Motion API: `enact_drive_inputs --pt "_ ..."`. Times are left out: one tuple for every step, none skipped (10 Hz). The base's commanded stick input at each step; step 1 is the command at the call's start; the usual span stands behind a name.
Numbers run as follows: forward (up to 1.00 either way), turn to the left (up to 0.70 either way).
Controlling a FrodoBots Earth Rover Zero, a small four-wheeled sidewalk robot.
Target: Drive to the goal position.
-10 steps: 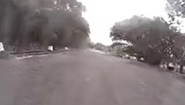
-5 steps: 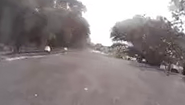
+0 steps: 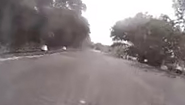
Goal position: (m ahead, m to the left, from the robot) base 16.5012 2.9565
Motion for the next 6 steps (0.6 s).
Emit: enact_drive_inputs --pt "0.7 0.0" --pt "0.7 0.0" --pt "0.7 0.0" --pt "0.7 0.0" --pt "0.7 0.0" --pt "0.7 0.0"
